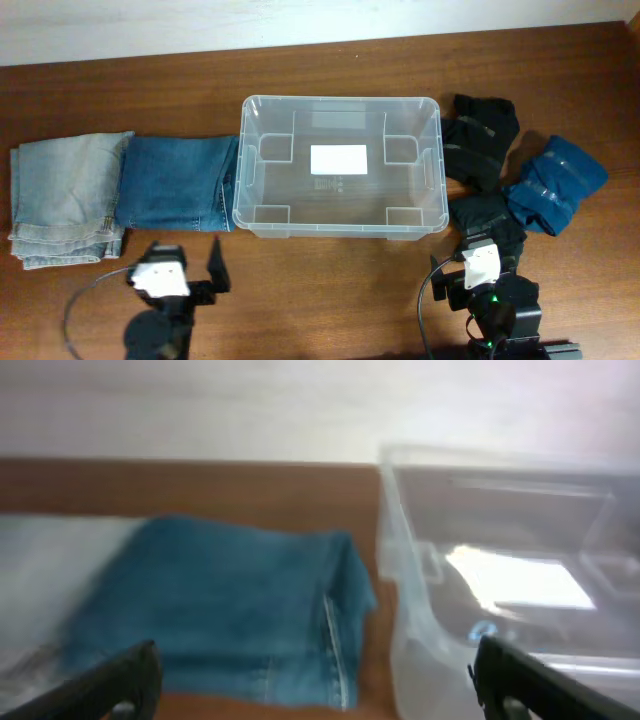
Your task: Pack container
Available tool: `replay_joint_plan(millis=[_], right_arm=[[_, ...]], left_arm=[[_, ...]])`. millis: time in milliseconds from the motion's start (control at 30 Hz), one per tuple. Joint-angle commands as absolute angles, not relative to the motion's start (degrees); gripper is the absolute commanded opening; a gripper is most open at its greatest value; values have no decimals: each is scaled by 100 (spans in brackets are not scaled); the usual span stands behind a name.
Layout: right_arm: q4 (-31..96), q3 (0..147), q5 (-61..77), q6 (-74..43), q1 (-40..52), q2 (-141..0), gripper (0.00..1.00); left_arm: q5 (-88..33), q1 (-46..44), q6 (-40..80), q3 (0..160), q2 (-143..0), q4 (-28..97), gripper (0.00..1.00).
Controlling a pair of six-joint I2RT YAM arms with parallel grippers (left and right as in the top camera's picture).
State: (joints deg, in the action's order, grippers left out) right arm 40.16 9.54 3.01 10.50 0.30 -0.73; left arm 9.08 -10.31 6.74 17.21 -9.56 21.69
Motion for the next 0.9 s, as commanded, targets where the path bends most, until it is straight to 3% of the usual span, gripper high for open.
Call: replay_joint_plan(millis=[0, 200, 467, 667, 867], right_arm=[[4010, 926, 320, 1002, -8, -40, 98], [4010, 926, 320, 1002, -5, -40, 98], [4010, 926, 320, 1002, -5, -40, 98], [4010, 926, 320, 1002, -5, -40, 98], [4010, 926, 320, 1002, -5, -40, 98]], left_arm=[[1743, -996, 1131, 3114, -2043, 2838, 99], [1741, -996, 1017, 5734, -4429, 4469, 99], [1946, -816, 1317, 7697, -5793, 5404, 100], [1800, 1175, 3507, 7863, -6274, 6565, 99], [-73, 3581, 2991, 7856, -6989, 6845, 99]])
